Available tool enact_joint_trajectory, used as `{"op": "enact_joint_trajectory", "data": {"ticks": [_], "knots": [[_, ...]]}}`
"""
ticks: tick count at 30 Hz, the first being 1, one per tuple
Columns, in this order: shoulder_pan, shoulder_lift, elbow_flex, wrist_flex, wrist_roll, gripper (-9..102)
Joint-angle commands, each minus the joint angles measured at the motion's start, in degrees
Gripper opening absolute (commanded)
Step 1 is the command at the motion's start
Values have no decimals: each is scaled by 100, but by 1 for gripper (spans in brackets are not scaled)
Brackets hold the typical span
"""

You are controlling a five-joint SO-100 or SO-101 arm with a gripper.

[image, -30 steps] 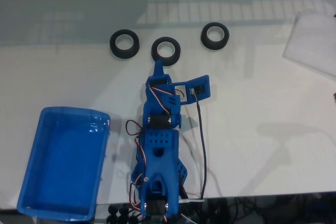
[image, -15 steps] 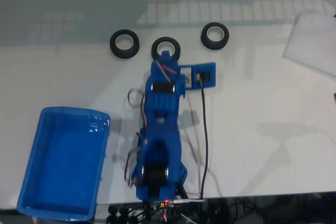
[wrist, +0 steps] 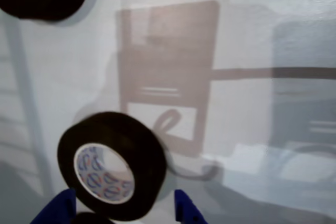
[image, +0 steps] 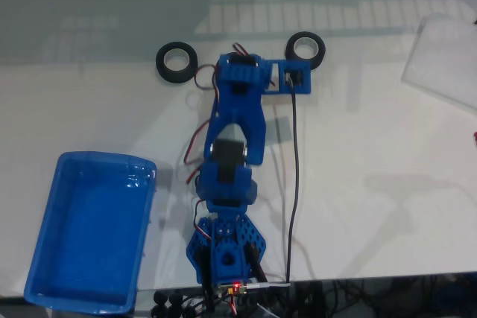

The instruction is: Grasp all tape and put them in the bin.

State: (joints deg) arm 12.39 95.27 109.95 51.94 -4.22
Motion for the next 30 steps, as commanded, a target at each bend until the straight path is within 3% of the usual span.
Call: {"op": "enact_joint_trajectory", "data": {"ticks": [1, 13, 18, 30], "knots": [[-158, -562, -905, 281, -141, 24], [-246, -1688, -1494, 571, -413, 20], [-246, -1846, -1608, 571, -475, 0], [-387, -765, -1248, 545, -185, 0]]}}
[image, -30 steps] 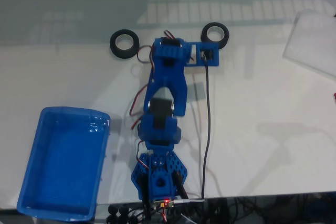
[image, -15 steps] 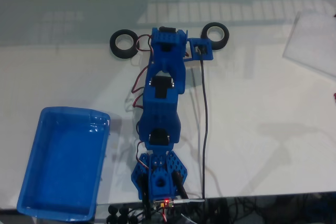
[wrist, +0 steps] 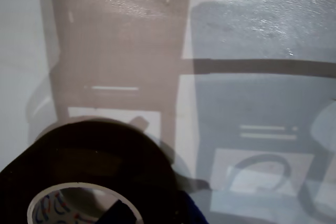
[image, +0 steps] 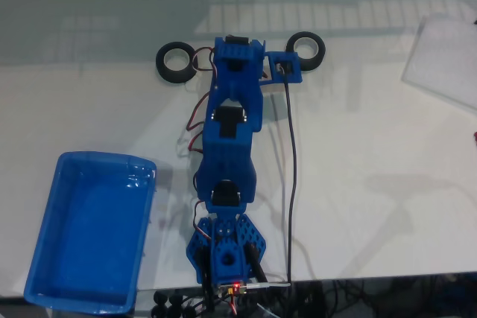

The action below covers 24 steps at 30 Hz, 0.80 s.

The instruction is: Grasp all tape and put them in the bin.

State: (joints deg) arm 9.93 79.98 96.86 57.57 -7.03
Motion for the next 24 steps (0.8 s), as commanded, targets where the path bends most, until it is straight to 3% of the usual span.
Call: {"op": "enact_joint_trajectory", "data": {"ticks": [1, 6, 11, 17, 24], "knots": [[-246, 1081, 185, -26, 141, 0], [-1397, 3085, 686, 598, 220, 0], [-3797, 4975, 1116, 1617, 264, 0], [-6680, 6152, 1898, 1714, 791, 0], [-8543, 6319, 2250, 1723, 1081, 0]]}}
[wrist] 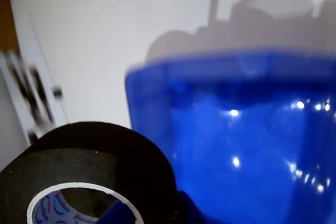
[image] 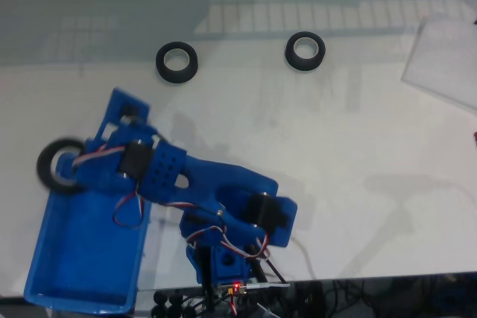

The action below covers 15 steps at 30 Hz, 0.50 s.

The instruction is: Grasp all tape and put them in the bin.

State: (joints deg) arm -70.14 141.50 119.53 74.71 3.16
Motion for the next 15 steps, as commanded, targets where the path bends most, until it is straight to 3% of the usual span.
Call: {"op": "enact_joint_trajectory", "data": {"ticks": [1, 9, 15], "knots": [[-694, 193, 26, 9, 97, 0], [-1538, 967, 905, -9, 141, 0], [-1547, 1151, 1134, -26, 88, 0]]}}
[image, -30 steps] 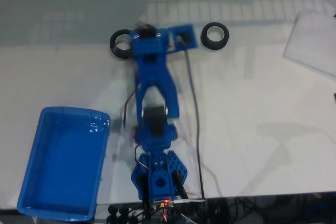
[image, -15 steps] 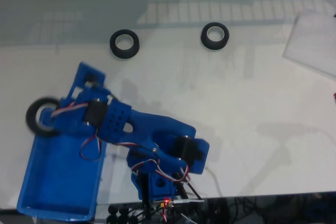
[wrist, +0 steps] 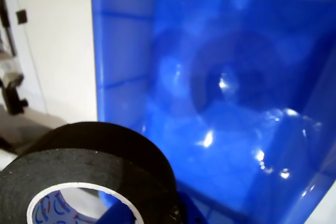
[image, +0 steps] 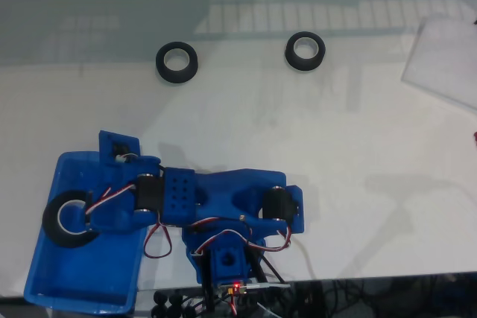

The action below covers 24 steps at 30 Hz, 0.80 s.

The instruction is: Grasp all tape and put them in the bin.

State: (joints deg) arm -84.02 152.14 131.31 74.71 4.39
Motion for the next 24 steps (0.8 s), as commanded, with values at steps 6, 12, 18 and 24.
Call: {"op": "enact_joint_trajectory", "data": {"ticks": [6, 12, 18, 24], "knots": [[-158, 70, -44, -53, 105, 27], [-185, 281, -44, -70, 141, 31], [-79, 334, -35, -79, 141, 31], [870, 176, -79, -202, 158, 31]]}}
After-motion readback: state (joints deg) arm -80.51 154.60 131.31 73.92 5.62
